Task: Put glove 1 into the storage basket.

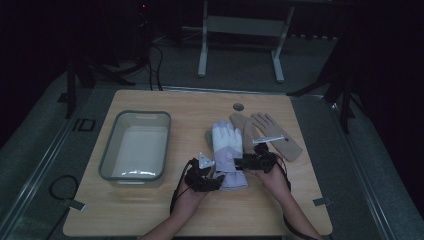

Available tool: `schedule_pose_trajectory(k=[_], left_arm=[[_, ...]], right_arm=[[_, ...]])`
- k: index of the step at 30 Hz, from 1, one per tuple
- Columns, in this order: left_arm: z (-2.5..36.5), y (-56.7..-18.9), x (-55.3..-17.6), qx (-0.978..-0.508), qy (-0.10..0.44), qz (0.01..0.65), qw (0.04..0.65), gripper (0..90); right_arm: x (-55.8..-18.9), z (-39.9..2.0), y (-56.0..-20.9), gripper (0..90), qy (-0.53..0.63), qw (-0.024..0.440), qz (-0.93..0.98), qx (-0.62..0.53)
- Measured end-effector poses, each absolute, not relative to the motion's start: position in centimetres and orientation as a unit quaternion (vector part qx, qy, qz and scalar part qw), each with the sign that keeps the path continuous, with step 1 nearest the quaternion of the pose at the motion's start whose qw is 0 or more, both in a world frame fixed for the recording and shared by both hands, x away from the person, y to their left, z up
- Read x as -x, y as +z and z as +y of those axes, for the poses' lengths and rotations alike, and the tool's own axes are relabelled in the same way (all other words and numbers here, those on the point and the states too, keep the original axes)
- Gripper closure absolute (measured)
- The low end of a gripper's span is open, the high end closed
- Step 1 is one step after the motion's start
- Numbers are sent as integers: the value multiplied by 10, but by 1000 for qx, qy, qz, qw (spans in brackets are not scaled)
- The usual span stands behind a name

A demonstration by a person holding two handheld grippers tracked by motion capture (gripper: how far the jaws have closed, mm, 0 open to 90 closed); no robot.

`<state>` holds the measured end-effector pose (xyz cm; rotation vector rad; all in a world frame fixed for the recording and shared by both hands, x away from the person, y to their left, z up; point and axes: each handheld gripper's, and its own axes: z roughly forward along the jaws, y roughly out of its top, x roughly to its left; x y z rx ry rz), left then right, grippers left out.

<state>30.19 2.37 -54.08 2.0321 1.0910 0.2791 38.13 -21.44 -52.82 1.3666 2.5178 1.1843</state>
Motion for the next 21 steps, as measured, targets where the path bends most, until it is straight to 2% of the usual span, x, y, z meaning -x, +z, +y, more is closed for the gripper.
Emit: schedule_pose_trajectory(k=[2, 10, 12, 15, 18, 21], left_arm=[[27, -544, -304, -803, 97, 431, 399, 369], [34, -553, -312, -807, 68, 426, 404, 369], [36, -554, -316, -809, 55, 423, 405, 369], [38, -555, -318, -809, 48, 422, 406, 368], [38, -555, -319, -809, 42, 424, 404, 368], [39, -555, -321, -809, 29, 432, 397, 368]], right_arm=[[-383, -214, -533, 452, 377, 10, 817, -436], [-392, -219, -549, 449, 388, -81, 790, -468], [-393, -219, -552, 489, 398, -96, 784, -466], [-393, -218, -554, 612, 403, -112, 780, -464], [-385, -210, -545, 708, 385, -54, 807, -444], [-369, -192, -534, 734, 350, 49, 838, -416]])
